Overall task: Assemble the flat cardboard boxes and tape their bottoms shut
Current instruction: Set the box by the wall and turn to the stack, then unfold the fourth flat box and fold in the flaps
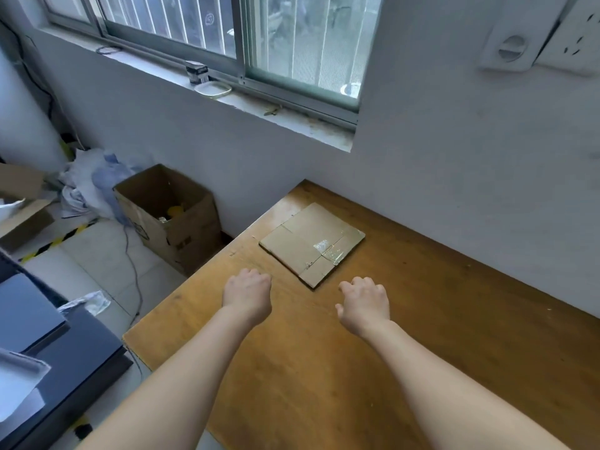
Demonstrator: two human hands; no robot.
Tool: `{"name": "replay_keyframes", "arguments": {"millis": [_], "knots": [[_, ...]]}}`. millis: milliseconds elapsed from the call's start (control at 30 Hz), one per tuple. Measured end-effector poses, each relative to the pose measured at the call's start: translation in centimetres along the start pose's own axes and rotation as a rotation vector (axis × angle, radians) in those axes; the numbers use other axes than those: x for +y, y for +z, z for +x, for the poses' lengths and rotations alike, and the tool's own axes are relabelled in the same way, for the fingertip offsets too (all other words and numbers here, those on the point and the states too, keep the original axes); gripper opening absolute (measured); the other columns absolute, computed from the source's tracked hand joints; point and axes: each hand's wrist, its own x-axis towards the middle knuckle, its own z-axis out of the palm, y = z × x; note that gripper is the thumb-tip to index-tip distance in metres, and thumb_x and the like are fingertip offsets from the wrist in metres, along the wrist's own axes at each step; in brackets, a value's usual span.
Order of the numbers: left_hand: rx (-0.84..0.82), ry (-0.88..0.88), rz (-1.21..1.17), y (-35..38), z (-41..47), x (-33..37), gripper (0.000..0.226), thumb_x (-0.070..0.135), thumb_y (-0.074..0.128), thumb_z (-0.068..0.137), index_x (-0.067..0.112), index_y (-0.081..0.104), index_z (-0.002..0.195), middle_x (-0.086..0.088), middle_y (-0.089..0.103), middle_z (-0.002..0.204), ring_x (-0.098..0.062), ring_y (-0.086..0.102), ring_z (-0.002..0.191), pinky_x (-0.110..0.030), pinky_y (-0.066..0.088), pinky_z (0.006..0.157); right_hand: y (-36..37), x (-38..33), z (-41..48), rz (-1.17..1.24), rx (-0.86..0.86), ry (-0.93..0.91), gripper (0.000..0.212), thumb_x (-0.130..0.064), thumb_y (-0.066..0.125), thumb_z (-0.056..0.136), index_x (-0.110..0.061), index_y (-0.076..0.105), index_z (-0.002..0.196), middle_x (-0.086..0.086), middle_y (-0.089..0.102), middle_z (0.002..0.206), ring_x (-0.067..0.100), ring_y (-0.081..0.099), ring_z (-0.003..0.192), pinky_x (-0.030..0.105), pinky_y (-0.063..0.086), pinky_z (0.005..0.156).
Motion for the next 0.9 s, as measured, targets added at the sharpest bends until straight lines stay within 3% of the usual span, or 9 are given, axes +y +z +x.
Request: {"name": "replay_keyframes", "arguments": {"millis": [267,500,600,767,900], "knots": [[-0.087,0.097,-0.024,2.0,9.6,-2.3,0.024,0.017,0.052,0.093,0.02,0.058,0.116,-0.002,0.055,0.113,-0.022,0.05,0.108,-0.032,0.042,0.082,1.8,-2.4,7.1,0.076,-0.102,0.18,0.037,-0.045,0.051,0.095,-0.019,0.057,0.121,0.004,0.056,0.121,0.024,0.047,0.117,0.036,0.038,0.096],[-0.161,0.181,-0.12,3.9,16.2,-3.2,0.048,0.018,0.056,0.092,0.016,0.04,0.136,-0.008,0.036,0.144,-0.028,0.038,0.128,-0.04,0.042,0.098,3.0,-4.3,10.3,0.229,-0.12,0.411,0.042,-0.047,0.05,0.095,-0.013,0.061,0.116,0.005,0.052,0.12,0.024,0.044,0.117,0.035,0.04,0.095],[-0.184,0.177,-0.184,4.2,17.4,-2.9,0.053,0.025,0.053,0.095,0.016,0.032,0.143,-0.01,0.032,0.148,-0.03,0.037,0.129,-0.042,0.041,0.1,3.4,-5.0,10.9,0.342,-0.092,0.516,0.045,-0.049,0.05,0.095,-0.011,0.063,0.115,0.005,0.051,0.122,0.024,0.043,0.118,0.035,0.042,0.092],[-0.185,0.003,-0.457,3.6,18.0,-2.2,0.05,0.036,0.054,0.097,0.012,0.041,0.139,-0.013,0.043,0.134,-0.032,0.039,0.126,-0.042,0.039,0.101,3.4,-5.6,11.0,0.728,-0.034,0.807,0.045,-0.045,0.058,0.092,-0.01,0.059,0.119,0.007,0.052,0.126,0.025,0.047,0.118,0.032,0.04,0.09],[-0.304,-0.116,-0.723,4.0,17.4,-2.1,0.036,0.032,0.045,0.101,0.008,0.06,0.122,-0.014,0.056,0.125,-0.032,0.054,0.11,-0.04,0.048,0.091,2.9,-5.1,8.5,0.944,0.073,0.976,0.039,-0.038,0.059,0.092,-0.015,0.046,0.122,-0.001,0.053,0.109,0.021,0.052,0.095,0.033,0.044,0.076]]}}
